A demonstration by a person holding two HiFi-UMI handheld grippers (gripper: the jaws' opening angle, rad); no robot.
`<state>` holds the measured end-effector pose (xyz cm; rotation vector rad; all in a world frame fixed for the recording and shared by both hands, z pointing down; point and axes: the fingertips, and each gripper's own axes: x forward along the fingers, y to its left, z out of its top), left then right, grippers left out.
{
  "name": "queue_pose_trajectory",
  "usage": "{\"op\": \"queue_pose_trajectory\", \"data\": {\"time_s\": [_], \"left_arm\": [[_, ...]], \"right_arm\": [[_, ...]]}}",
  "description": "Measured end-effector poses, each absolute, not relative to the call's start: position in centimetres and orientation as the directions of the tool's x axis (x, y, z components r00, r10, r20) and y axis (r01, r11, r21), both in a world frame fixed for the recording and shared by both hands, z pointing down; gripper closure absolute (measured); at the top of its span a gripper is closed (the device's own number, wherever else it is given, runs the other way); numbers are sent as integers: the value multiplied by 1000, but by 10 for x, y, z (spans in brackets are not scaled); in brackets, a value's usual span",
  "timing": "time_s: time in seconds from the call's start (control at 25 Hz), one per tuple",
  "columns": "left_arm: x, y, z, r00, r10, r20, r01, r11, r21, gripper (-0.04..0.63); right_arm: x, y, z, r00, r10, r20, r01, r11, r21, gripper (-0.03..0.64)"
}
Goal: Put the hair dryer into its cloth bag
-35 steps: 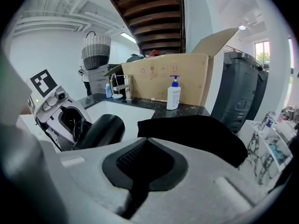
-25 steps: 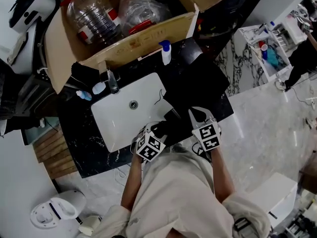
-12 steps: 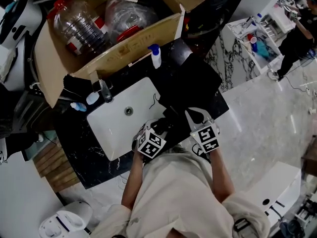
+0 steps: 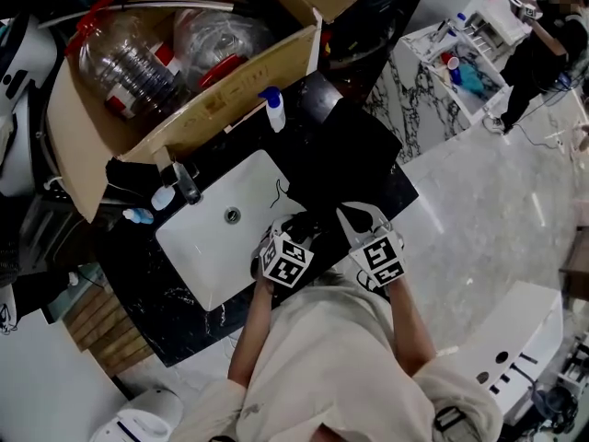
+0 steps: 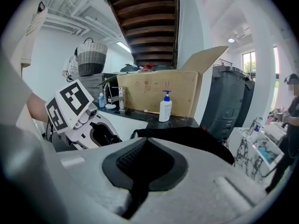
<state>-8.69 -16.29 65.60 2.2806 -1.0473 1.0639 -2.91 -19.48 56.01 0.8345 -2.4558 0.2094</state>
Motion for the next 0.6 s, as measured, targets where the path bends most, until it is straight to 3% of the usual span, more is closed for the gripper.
{"op": "queue_pose_trajectory", "data": {"time_s": [0.6], "left_arm": [[-74,-198,671,436,-487,757,-768,-640,31,407]], "right_arm": [[-33,-190,574,-614,-557,560,-635,769,68,612]]}}
